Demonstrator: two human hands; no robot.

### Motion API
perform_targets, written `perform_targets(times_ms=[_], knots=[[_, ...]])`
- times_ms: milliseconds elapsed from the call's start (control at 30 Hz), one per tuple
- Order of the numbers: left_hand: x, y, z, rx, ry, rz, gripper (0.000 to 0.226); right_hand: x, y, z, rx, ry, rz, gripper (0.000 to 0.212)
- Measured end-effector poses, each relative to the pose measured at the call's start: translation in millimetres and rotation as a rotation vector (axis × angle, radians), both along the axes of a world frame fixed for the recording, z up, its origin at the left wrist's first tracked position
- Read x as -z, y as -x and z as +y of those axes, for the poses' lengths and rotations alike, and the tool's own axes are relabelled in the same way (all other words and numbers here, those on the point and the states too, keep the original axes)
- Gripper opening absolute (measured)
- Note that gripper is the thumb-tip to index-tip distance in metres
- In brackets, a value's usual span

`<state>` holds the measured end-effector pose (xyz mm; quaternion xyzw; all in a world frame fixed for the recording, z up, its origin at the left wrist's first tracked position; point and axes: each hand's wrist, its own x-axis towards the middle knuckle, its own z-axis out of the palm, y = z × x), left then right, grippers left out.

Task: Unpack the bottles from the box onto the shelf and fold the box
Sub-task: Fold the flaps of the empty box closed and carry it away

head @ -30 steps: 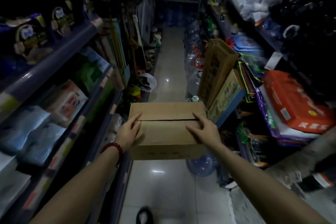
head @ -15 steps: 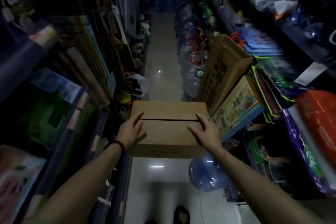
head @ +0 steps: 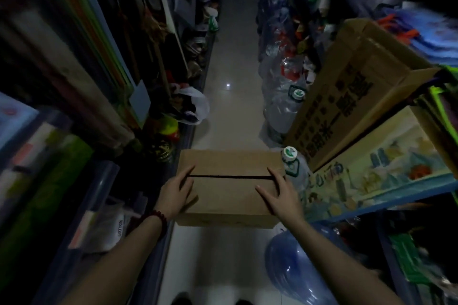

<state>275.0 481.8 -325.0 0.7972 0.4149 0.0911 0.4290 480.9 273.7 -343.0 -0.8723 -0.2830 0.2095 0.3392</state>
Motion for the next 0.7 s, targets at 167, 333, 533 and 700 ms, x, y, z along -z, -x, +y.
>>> perform_targets(times_ms=[167, 333, 533, 700], knots=[[105.0, -1.9, 25.1, -0.048, 0.078, -0.067, 0.041, 100.1, -2.2, 26.9, 0.012, -0.004, 0.025, 0.070], [207.3, 3.5, 33.7, -0.173, 0.226, -0.138, 0.037, 201.1, 2.1, 35.1, 0.030, 0.012, 0.041, 0.069], [329.7, -7.9, 32.2, -0.119, 0.234, -0.165, 0.037, 318.5, -3.4, 30.4, 0.033, 0.094, 0.010, 0.068], [409.8, -13.9, 25.1, -0.182, 0.454, -0.276, 0.040, 398.5, -8.8, 29.1, 0.032, 0.067, -0.006, 0.069]])
